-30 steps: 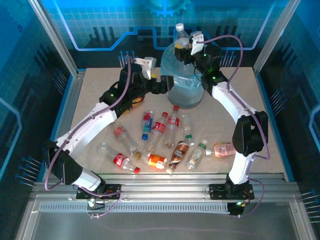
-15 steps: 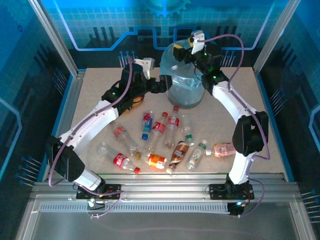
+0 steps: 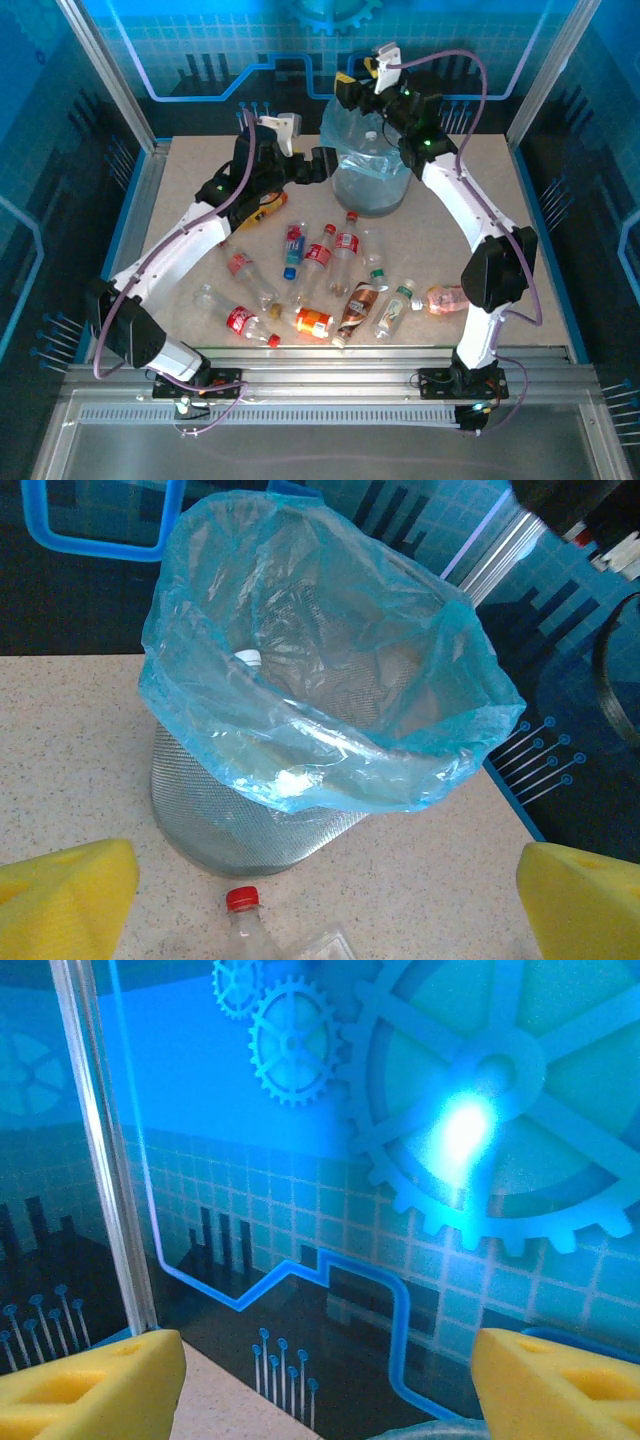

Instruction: Put the plastic bottles in the bin

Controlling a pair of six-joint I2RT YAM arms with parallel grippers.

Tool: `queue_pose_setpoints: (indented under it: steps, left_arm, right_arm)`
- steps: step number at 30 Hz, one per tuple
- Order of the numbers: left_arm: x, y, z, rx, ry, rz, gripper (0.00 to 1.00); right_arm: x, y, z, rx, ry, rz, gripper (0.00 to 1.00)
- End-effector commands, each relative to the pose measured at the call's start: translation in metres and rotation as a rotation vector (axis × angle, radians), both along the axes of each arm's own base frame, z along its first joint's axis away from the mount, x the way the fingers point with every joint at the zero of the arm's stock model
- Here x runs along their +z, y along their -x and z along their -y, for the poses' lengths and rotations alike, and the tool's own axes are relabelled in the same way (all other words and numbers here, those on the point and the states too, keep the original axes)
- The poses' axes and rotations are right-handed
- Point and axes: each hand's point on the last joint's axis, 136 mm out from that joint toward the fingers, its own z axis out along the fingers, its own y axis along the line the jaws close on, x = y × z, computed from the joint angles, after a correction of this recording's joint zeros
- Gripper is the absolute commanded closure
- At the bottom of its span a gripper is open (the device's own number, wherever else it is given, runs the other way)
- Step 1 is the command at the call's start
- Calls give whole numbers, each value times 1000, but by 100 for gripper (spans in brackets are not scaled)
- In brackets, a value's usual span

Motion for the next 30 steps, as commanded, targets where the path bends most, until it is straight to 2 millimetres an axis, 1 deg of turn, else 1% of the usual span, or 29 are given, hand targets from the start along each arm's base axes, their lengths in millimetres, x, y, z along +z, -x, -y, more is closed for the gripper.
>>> queue_pose_setpoints:
  steps: [1,4,7,10,12,14,18,20,22,23,28,30]
  left_arm:
    - [12,12,-13,15,-5,25,2]
    - [8,23,-19,10,-27,11,2]
    - [0,39,-28,1,-73,-8,2]
    - [-11,57,-41,3,-135,-32,2]
    - [-19,69,-50,13,-170,-56,2]
    - [-30,83,-59,17,-196,-89,2]
    - [-63,109,-77,33,-246,-190,3]
    - [-81,122,-86,49,-264,-247,3]
    - [-96,135,-93,64,-264,-307,4]
    - [-100,140,-96,74,-257,-329,5]
    - [-138,166,-111,146,-214,-452,7]
    - [-151,173,-117,176,-208,-492,7]
  right_arm:
    - [28,27,-11,31,25,14,24]
    - [31,47,-22,60,48,-24,25]
    - [26,76,-41,115,114,-66,25]
    - [11,108,-62,182,189,-132,25]
    - [-5,125,-74,214,214,-204,26]
    - [-29,143,-89,259,241,-288,26]
    - [-86,170,-106,265,305,-483,25]
    - [-113,180,-107,251,304,-581,25]
    - [-139,193,-108,276,279,-684,25]
    - [-149,198,-107,281,274,-719,26]
    - [-199,223,-101,276,318,-840,31]
    - [-215,233,-101,287,341,-879,33]
